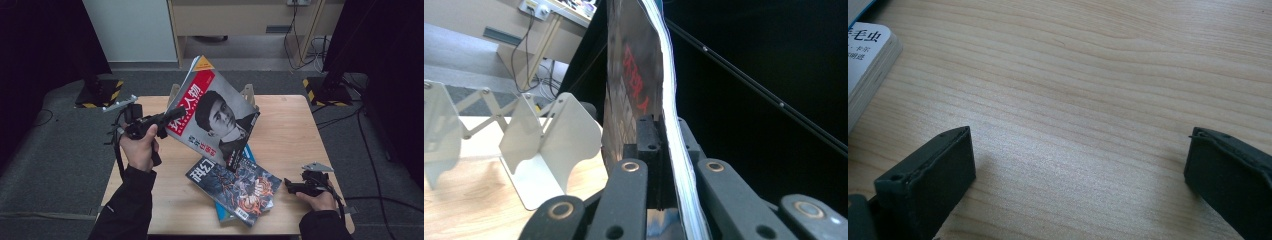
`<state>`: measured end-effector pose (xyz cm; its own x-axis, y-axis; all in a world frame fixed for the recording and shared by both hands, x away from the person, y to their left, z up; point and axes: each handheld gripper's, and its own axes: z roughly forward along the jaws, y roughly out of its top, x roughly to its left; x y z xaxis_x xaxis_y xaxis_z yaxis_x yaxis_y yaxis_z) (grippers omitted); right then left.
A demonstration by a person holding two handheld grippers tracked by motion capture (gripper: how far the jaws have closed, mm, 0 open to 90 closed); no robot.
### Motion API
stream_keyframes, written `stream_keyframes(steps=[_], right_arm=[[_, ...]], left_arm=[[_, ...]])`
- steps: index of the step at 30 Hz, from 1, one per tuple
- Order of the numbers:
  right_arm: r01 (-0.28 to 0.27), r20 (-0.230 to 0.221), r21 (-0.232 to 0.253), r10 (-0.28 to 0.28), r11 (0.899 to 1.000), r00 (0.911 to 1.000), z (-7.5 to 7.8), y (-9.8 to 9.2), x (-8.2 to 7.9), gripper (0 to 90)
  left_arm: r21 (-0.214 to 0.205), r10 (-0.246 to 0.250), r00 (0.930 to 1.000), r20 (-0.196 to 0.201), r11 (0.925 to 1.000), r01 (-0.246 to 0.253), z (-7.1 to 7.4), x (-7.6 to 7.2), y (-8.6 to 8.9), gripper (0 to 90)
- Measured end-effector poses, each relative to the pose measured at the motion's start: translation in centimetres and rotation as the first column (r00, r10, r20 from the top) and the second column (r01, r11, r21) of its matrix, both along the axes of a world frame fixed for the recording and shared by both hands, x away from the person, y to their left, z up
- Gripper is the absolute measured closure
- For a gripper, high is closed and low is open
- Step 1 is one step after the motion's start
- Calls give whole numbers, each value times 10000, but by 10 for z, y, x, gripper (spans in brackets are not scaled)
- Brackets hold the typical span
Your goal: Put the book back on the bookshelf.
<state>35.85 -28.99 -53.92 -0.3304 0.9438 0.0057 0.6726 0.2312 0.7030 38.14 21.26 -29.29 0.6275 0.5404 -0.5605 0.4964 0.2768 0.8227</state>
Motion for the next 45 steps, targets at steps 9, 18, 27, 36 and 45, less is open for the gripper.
stream_keyframes(steps=[9,18,27,36,45], right_arm=[[82,12,-25,-82,10000,10000,0,1,0,3],[92,12,-21,-91,10000,10000,0,1,0,3],[113,-4,-1,-113,9999,9999,0,1,0,3],[106,1,-13,-106,9999,9999,0,1,0,3],[118,21,-12,-118,9999,9999,0,1,1,3]], left_arm=[[-94,585,9983,41,9982,-584,5,3,20,864],[-163,1179,9927,257,9929,-1175,15,0,43,864],[-80,1765,9838,308,9843,-1763,18,-2,64,864],[-130,2284,9729,351,9735,-2281,20,-5,84,864],[31,2853,9576,393,9583,-2857,22,-4,99,864]])
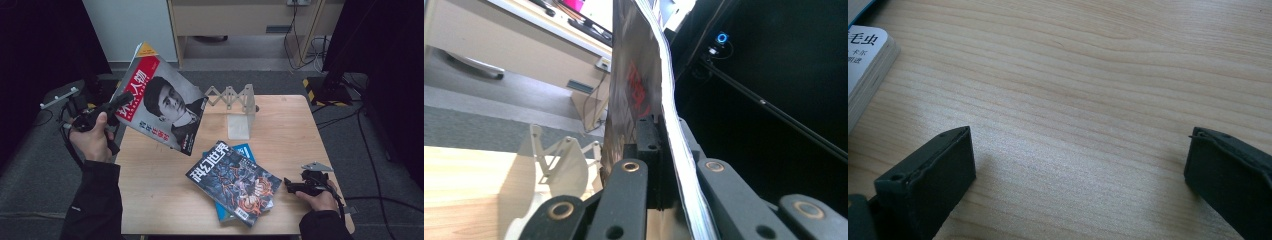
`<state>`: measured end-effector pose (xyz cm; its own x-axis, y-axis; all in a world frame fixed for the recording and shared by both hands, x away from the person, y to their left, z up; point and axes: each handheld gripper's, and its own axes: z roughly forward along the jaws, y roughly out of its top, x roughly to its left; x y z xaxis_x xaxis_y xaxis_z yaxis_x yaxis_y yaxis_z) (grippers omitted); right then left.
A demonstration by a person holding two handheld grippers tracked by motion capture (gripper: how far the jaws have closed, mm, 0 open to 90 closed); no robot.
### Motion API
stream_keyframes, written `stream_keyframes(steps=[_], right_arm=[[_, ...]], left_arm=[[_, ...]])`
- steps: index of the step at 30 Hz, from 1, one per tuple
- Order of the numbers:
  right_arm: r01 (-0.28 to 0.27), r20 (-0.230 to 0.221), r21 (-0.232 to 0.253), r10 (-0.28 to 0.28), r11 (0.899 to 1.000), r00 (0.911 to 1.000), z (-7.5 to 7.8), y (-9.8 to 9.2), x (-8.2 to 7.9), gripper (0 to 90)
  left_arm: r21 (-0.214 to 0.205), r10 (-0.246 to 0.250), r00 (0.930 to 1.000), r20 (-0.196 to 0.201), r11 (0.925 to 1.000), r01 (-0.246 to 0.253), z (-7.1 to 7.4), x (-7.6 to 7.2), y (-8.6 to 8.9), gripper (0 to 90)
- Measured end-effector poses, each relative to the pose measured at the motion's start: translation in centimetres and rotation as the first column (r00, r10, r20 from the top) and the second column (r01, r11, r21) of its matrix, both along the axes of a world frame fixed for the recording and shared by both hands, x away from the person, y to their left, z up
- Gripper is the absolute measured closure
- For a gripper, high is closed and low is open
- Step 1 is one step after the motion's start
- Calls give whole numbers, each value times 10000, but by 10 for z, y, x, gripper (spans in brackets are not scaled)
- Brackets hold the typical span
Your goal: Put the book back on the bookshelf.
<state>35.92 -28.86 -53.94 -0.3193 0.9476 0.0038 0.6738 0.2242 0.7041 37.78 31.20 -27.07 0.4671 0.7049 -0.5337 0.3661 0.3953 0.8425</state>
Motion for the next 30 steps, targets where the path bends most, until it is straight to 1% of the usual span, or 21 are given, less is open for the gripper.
stream_keyframes(steps=[6,15,18,26,30], right_arm=[[-24,-2,-2,24,10000,10000,0,0,0,3],[-24,-5,4,24,10000,10000,0,0,0,4],[-19,9,-15,19,10000,10000,0,0,0,4],[-29,5,1,29,10000,10000,0,0,0,4],[-26,7,-14,26,10000,10000,0,0,0,4]], left_arm=[[267,355,9993,-133,9990,-351,-2,6,5,864],[792,906,9956,-255,9929,-884,-2,15,10,865],[993,1087,9936,-307,9895,-1051,-1,20,9,864],[1259,1357,9898,-429,9836,-1293,-5,35,4,865],[1638,1475,9880,-459,9768,-1382,-5,43,-3,865]])
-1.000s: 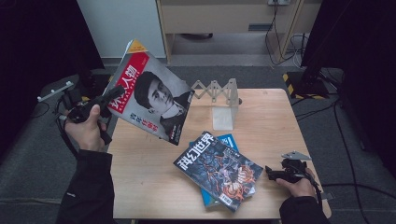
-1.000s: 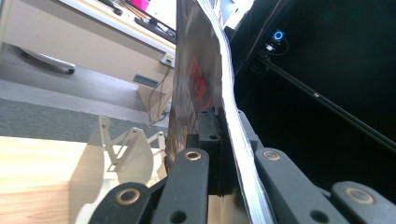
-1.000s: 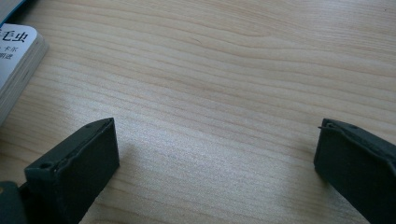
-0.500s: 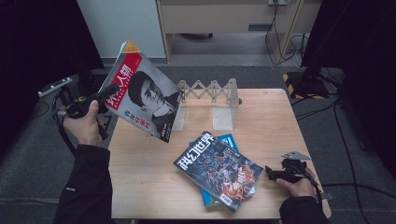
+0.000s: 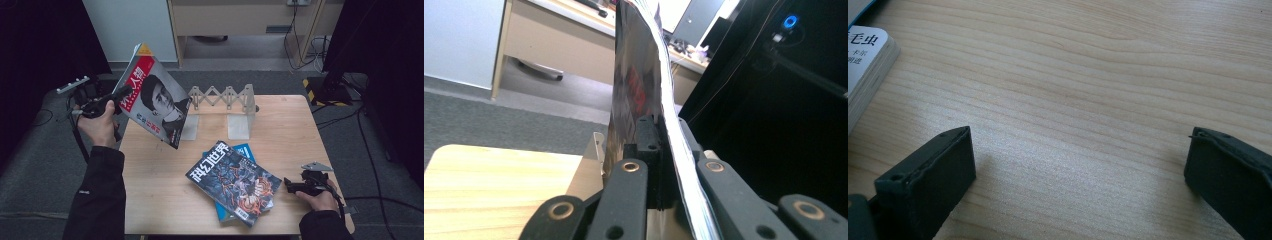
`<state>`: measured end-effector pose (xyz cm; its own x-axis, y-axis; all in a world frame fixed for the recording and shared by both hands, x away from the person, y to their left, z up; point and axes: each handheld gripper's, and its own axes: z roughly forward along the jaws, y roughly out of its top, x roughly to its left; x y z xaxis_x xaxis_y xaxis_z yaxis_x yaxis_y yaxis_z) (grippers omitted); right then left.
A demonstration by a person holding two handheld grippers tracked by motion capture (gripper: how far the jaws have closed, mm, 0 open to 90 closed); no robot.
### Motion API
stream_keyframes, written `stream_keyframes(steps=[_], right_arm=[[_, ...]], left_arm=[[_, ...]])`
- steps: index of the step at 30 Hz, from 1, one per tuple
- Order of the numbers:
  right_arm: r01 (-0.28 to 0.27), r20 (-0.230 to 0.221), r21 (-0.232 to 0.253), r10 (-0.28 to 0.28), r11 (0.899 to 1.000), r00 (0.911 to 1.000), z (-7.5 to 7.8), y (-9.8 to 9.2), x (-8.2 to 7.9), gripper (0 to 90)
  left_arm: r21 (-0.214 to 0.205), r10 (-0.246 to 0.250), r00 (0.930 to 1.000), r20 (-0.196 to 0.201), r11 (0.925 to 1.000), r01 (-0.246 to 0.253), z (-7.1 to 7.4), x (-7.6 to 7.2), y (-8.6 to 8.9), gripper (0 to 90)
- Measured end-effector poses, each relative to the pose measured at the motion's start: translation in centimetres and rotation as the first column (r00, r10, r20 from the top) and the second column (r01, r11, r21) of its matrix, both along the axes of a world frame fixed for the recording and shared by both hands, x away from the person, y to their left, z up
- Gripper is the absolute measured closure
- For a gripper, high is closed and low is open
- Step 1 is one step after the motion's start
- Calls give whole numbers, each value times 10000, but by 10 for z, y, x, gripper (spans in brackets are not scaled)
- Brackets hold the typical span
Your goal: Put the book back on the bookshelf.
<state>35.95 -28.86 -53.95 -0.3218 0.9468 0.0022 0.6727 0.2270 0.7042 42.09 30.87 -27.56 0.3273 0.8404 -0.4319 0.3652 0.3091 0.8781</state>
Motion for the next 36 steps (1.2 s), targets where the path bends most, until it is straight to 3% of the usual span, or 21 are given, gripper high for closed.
stream_keyframes(steps=[9,19,22,30,36], right_arm=[[16,2,18,-16,10000,10000,0,0,0,4],[9,1,19,-9,10000,10000,0,0,0,4],[8,0,20,-8,10000,10000,0,0,0,4],[-43,7,-2,43,10000,10000,0,0,0,4],[-17,-7,24,17,10000,10000,0,0,0,4]], left_arm=[[566,173,9997,-184,9983,-162,-6,18,-16,865],[1373,629,9975,-309,9888,-581,-13,28,-31,865],[1429,757,9967,-297,9872,-708,-15,30,-35,865],[2215,1049,9942,-217,9703,-975,-20,36,-55,865],[2479,1237,9921,-226,9620,-1143,-26,41,-64,865]])
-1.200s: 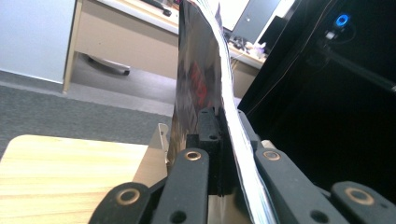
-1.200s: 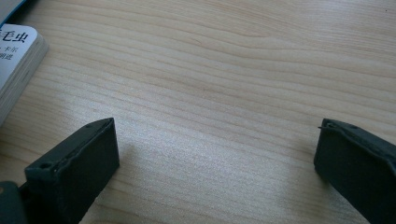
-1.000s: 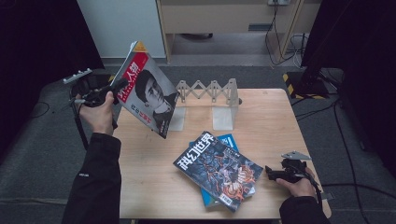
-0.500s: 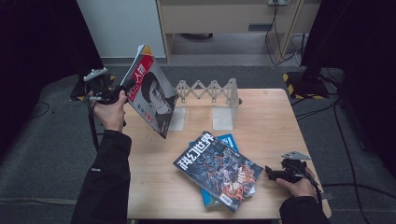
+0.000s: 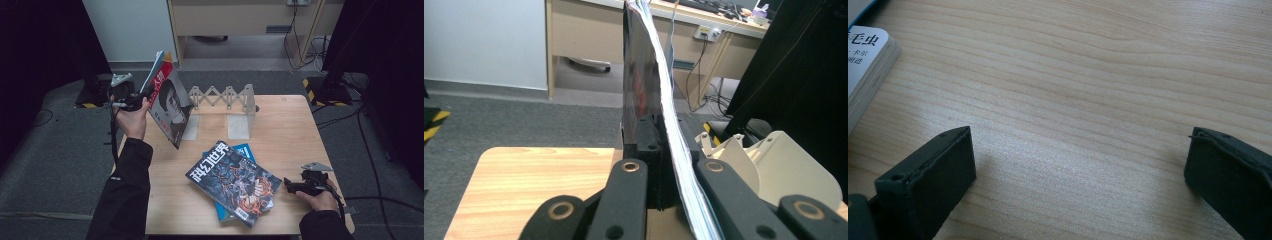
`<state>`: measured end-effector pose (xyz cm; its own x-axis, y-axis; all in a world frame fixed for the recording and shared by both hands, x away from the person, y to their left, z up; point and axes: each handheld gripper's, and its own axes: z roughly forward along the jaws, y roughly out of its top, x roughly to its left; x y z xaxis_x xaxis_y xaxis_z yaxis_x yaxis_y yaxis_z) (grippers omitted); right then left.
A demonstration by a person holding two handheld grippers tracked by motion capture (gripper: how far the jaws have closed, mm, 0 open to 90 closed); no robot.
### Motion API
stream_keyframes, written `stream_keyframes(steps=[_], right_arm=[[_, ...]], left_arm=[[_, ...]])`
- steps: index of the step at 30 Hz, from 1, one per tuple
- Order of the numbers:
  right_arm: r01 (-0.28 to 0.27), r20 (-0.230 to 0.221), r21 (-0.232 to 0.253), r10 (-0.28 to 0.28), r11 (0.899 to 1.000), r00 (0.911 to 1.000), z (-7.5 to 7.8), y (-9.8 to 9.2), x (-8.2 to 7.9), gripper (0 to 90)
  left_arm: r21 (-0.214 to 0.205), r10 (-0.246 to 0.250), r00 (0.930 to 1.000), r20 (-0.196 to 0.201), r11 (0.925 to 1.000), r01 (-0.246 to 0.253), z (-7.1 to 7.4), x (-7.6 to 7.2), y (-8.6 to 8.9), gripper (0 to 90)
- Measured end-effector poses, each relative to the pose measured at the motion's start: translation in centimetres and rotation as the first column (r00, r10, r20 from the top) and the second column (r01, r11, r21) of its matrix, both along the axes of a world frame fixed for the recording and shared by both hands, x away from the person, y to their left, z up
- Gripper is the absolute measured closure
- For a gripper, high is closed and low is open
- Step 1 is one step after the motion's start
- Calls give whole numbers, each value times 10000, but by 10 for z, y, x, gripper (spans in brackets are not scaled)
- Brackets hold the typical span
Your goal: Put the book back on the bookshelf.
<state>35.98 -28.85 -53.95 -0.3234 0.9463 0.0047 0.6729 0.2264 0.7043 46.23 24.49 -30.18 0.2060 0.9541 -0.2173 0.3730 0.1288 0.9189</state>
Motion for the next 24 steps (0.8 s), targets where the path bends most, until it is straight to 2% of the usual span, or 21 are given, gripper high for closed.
stream_keyframes(steps=[7,14,16,24], right_arm=[[-17,13,-10,17,10000,10000,0,0,0,4],[-5,18,-18,5,10000,10000,0,0,0,4],[-11,19,-18,11,10000,10000,0,0,0,4],[-36,-9,-6,36,10000,10000,0,0,0,4]], left_arm=[[721,317,9995,-59,9969,-312,-5,4,-14,865],[1249,533,9986,-15,9908,-527,-11,9,-24,865],[1278,589,9982,-65,9901,-576,-14,11,-26,865],[1990,779,9969,-68,9771,-750,-21,15,-34,865]])
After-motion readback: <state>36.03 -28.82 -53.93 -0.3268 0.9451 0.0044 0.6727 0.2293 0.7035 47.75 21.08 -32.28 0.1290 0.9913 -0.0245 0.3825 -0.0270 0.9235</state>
